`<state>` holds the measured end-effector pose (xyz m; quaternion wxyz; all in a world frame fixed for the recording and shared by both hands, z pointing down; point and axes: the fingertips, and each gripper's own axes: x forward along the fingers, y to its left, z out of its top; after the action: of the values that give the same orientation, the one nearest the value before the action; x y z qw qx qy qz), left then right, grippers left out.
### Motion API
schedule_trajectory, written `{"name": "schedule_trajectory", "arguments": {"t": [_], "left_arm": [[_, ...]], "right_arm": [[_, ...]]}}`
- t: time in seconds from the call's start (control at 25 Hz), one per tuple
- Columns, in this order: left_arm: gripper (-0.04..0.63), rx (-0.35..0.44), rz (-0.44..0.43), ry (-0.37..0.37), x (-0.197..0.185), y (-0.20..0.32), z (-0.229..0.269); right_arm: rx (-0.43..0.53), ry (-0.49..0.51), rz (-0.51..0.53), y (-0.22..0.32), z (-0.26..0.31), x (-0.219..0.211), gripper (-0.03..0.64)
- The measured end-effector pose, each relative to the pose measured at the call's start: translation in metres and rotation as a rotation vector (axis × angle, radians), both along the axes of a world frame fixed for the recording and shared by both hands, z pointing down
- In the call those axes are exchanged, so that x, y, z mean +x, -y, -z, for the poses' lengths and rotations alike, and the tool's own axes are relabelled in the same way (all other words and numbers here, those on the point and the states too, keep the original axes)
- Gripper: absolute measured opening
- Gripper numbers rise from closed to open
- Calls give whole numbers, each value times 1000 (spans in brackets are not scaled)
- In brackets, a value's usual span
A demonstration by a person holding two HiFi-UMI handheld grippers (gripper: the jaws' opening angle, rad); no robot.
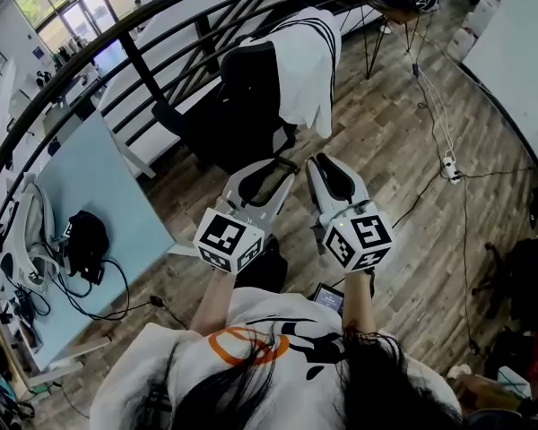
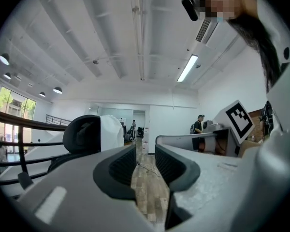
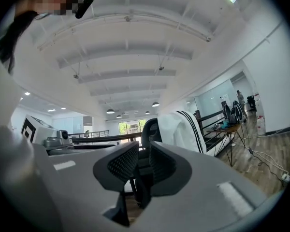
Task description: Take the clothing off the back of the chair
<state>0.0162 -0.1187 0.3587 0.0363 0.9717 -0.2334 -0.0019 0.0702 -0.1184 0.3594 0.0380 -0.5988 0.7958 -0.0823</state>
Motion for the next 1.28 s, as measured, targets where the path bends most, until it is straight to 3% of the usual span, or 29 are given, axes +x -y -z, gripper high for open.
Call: {"name": "schedule_trajectory", "arguments": {"t": [0.32, 0.52, 0.72, 1.12, 1.28], "left_arm": [[212, -39, -2, -38, 9, 83, -2], [255, -41, -60, -53, 16, 120, 1], [265, -38, -81, -60, 22, 153, 1], [281, -95, -126, -61, 36, 180, -13], [285, -89, -125, -57, 37, 182, -11]], "right_arm": [[-19, -43, 3, 77, -3, 12, 149], [-36, -55, -21, 119, -7, 18, 271], [-45, -74, -69, 152, -7, 31, 344], [-72, -103, -118, 174, -12, 56, 367], [-98, -83, -120, 180, -20, 58, 450]]}}
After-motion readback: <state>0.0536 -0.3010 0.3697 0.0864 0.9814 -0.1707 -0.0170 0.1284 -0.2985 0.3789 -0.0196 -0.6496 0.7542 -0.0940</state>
